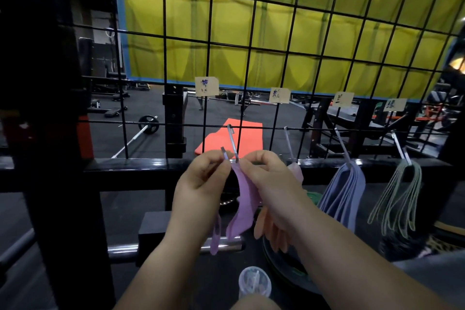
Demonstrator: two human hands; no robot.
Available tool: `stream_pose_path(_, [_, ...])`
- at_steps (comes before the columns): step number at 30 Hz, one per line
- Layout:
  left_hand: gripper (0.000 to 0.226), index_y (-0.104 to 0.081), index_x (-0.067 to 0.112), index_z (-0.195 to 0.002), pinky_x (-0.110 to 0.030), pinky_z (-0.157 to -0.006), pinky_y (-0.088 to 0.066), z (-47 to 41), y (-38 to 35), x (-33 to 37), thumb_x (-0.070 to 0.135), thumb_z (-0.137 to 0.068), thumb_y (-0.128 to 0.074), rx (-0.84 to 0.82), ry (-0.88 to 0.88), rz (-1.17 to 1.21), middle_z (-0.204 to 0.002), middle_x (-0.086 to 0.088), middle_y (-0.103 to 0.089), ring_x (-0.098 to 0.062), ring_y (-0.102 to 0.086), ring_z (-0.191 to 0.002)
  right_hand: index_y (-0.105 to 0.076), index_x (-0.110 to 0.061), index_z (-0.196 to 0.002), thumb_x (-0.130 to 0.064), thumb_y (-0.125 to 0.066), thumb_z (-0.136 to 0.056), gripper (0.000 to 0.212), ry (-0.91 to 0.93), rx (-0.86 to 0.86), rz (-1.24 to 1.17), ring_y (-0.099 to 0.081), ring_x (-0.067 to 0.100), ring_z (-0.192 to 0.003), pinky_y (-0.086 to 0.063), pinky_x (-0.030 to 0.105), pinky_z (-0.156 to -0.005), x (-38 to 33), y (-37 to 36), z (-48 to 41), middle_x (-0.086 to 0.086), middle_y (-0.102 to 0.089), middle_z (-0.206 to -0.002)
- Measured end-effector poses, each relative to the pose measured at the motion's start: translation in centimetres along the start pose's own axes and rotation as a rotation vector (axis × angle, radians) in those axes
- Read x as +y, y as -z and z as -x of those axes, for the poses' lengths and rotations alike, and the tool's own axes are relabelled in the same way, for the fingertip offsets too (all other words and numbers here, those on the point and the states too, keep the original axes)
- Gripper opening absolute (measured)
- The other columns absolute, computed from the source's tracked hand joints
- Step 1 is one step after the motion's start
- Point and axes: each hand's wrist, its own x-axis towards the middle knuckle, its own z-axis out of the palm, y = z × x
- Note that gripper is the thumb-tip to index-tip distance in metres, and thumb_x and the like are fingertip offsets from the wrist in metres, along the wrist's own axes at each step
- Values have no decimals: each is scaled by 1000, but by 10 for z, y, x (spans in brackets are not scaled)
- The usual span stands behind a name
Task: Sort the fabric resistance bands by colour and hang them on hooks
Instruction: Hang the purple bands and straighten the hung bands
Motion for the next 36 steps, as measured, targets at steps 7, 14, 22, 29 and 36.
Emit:
stream_pose_path(7, [17,-63,12,-87,-15,-80,-50,-1,1,-2,0,-94,-52,38,25,156,-95,2,-73,-8,-66,-89,-63,-26,-89,-14,-56,-96,15,51,22,-37,-55,15,-73,-42,32,-68,1,1,0,-4,-65,-77])
stream_pose_path(14, [14,-64,11,-94,-23,-82,-48,0,0,-9,3,-94,-53,117,-29,14,-98,3,-73,-12,-66,-93,-62,-35,-88,-13,-52,-98,26,147,37,-90,-50,19,-72,-42,36,-71,5,-1,-1,-4,-58,-73])
stream_pose_path(22, [14,-65,11,-92,-26,-86,-47,-2,0,-7,3,-92,-54,166,-57,-84,-96,7,-74,-8,-67,-96,-59,-27,-97,-6,-48,-99,24,267,17,-21,-44,6,-61,-39,19,-61,6,4,2,-6,-51,-68])
stream_pose_path(29, [15,-63,19,-88,-31,-86,-48,3,1,-10,8,-95,-55,146,-57,-104,-94,10,-73,-10,-67,-95,-59,-25,-99,-6,-50,-97,21,239,47,-27,-58,32,-80,-49,47,-84,32,0,10,3,-60,-76])
stream_pose_path(36, [15,-65,10,-90,-11,-71,-49,6,0,-4,-1,-93,-54,81,-29,97,-87,2,-75,-4,-69,-84,-67,-22,-103,-43,-53,-83,32,34,-111,-4,-67,21,-93,-53,50,-92,40,-5,10,0,-73,-97])
